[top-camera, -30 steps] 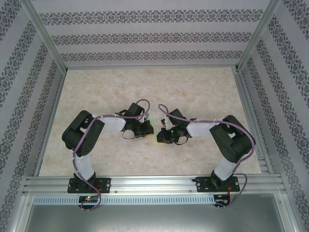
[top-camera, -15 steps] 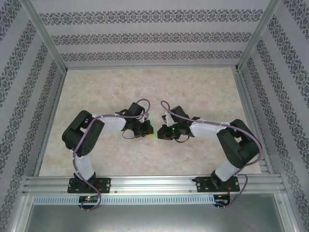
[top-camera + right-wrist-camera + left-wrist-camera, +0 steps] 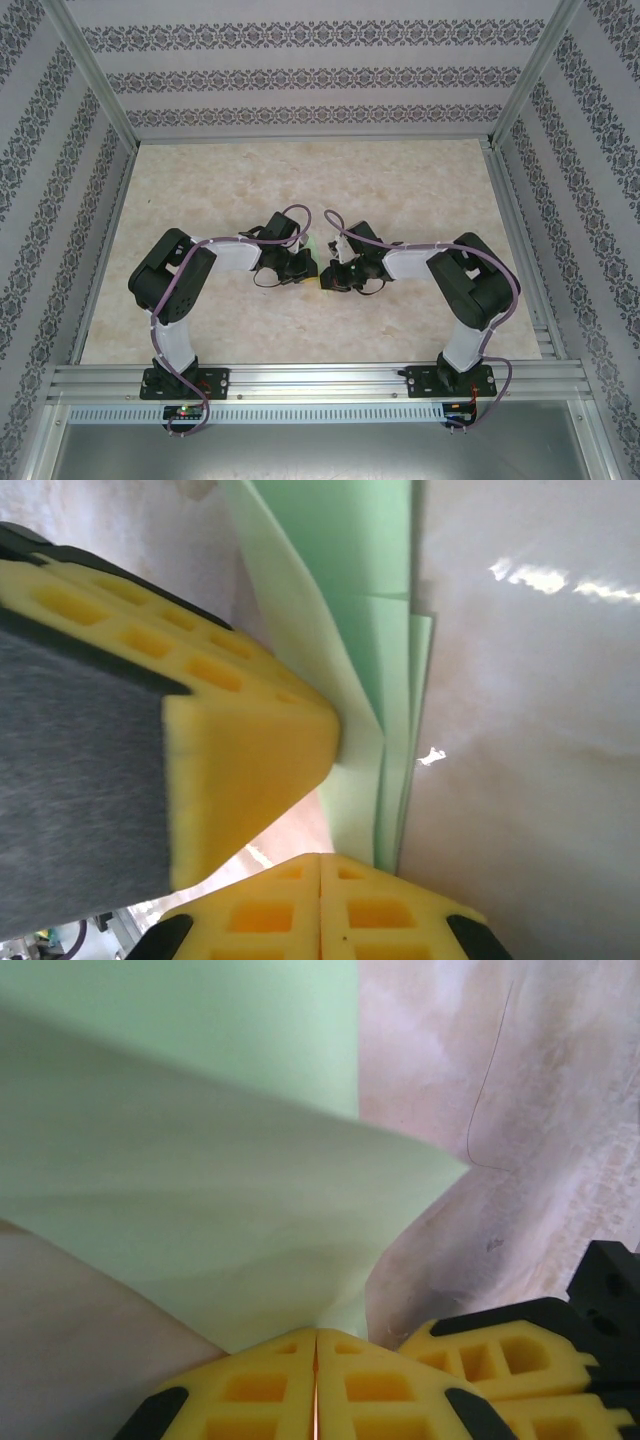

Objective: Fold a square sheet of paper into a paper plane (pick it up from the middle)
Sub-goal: Fold the wing for the fifth time at the center of the table.

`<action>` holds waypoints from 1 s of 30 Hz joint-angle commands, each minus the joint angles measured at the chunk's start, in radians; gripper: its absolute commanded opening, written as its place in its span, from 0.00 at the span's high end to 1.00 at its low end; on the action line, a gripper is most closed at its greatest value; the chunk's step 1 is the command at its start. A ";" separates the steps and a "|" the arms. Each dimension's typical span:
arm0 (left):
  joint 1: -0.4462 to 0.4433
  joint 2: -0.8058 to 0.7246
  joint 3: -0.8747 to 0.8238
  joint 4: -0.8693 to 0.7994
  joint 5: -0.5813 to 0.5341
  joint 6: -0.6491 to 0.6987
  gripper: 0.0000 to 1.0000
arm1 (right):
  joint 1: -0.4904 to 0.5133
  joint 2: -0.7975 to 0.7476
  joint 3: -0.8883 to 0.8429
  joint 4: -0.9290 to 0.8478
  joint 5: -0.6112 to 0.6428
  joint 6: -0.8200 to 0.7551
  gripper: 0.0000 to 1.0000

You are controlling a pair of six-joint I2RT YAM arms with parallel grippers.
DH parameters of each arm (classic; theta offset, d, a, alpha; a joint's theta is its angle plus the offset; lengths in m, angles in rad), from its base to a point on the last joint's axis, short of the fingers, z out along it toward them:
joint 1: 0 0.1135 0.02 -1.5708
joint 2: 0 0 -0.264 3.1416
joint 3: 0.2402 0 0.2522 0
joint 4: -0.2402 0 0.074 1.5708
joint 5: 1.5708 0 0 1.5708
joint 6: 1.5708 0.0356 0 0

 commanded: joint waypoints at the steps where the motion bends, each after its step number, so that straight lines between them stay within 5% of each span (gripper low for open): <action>1: -0.008 0.028 -0.010 -0.045 -0.044 0.011 0.91 | 0.012 0.025 0.002 0.003 -0.016 -0.012 0.93; 17: -0.008 0.028 -0.023 -0.046 -0.073 -0.004 0.92 | 0.038 -0.087 -0.131 -0.199 0.054 -0.093 0.94; 24: -0.007 0.022 -0.023 -0.026 -0.063 -0.013 0.92 | 0.025 -0.222 -0.098 -0.121 0.113 -0.061 0.93; 30: -0.007 0.028 -0.020 -0.027 -0.064 -0.013 0.92 | 0.032 -0.131 -0.021 -0.093 0.125 -0.051 0.93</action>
